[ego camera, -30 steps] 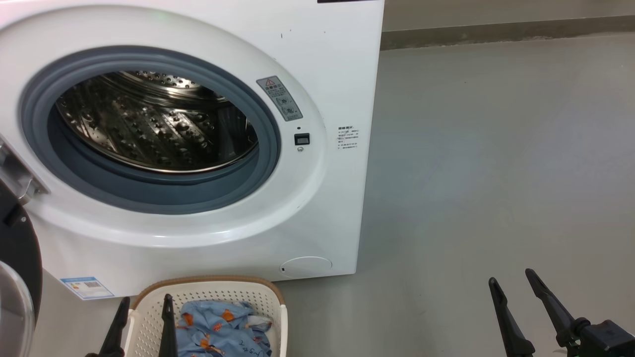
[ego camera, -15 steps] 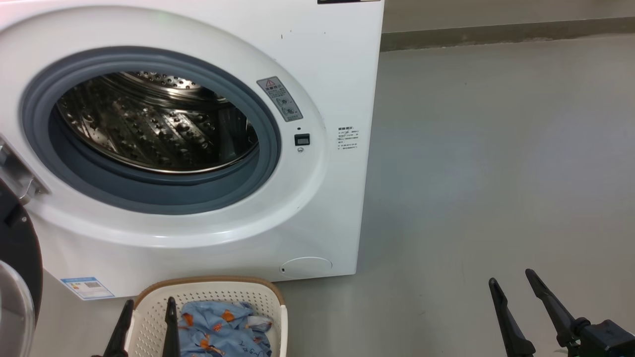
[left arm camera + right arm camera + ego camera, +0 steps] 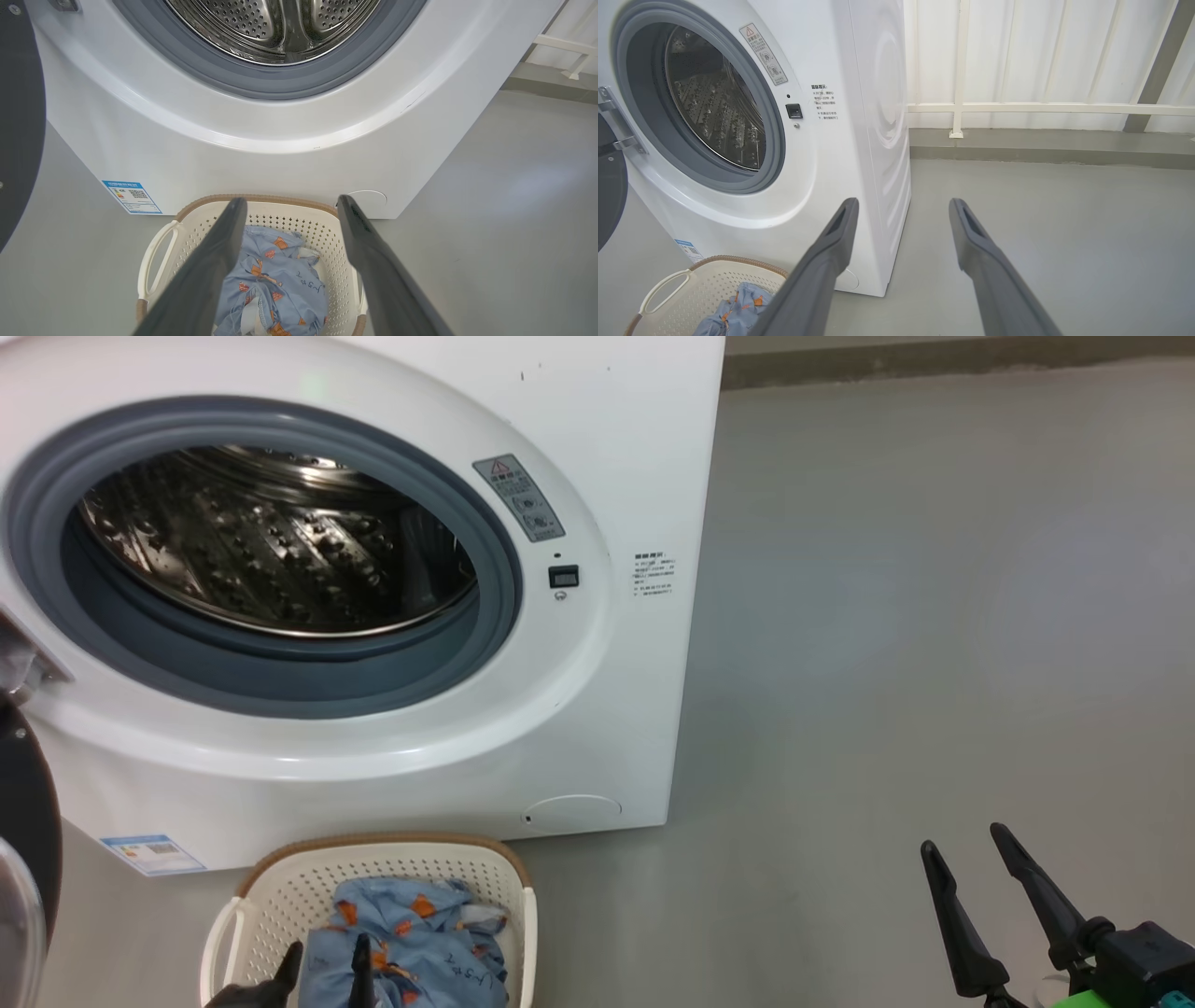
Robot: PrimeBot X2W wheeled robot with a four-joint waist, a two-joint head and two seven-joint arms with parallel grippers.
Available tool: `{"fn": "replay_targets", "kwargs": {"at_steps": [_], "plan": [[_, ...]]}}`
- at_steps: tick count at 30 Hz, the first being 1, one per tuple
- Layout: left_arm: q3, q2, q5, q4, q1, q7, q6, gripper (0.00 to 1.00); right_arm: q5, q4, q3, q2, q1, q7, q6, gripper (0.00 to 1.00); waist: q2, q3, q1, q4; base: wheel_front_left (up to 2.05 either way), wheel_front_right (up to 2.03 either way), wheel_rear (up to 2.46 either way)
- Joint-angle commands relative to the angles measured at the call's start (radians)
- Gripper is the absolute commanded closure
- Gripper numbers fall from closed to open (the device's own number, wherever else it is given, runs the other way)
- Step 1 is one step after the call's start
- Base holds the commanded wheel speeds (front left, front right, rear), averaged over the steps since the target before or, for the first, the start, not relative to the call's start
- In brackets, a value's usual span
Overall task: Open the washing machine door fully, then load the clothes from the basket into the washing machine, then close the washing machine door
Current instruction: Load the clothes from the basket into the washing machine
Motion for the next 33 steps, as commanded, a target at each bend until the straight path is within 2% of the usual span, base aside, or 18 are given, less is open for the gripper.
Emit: {"fn": "replay_targets", "kwargs": {"at_steps": [1,9,17,25,33], "plan": [[0.021,0.006,-0.011,0.04,-0.068,0.003,-0.013,0.0,0.01,-0.029,0.026,-0.022,-0.035,-0.012,0.006,0.0,0.0,0.02,0.0,-0.004,0.0,0.0,0.0],[-0.018,-0.006,-0.062,0.347,-0.253,0.02,-0.047,0.0,0.017,-0.048,0.029,-0.043,-0.076,-0.012,0.006,0.0,0.0,0.116,0.0,-0.01,0.0,0.0,0.0],[-0.061,-0.009,-0.145,0.591,-0.437,0.047,-0.089,0.0,0.035,-0.076,0.045,-0.066,-0.156,-0.012,0.006,0.0,0.0,0.275,0.0,-0.034,0.0,0.0,0.0],[-0.124,-0.009,-0.222,0.715,-0.577,0.074,-0.101,0.0,0.051,-0.104,0.035,-0.091,-0.23,-0.012,0.006,0.0,0.0,0.444,0.0,-0.048,0.0,0.0,0.0],[-0.148,-0.009,-0.265,0.771,-0.675,0.077,-0.087,0.0,0.058,-0.145,0.028,-0.105,-0.29,-0.012,0.006,0.0,0.0,0.578,0.0,-0.063,0.0,0.0,0.0]]}}
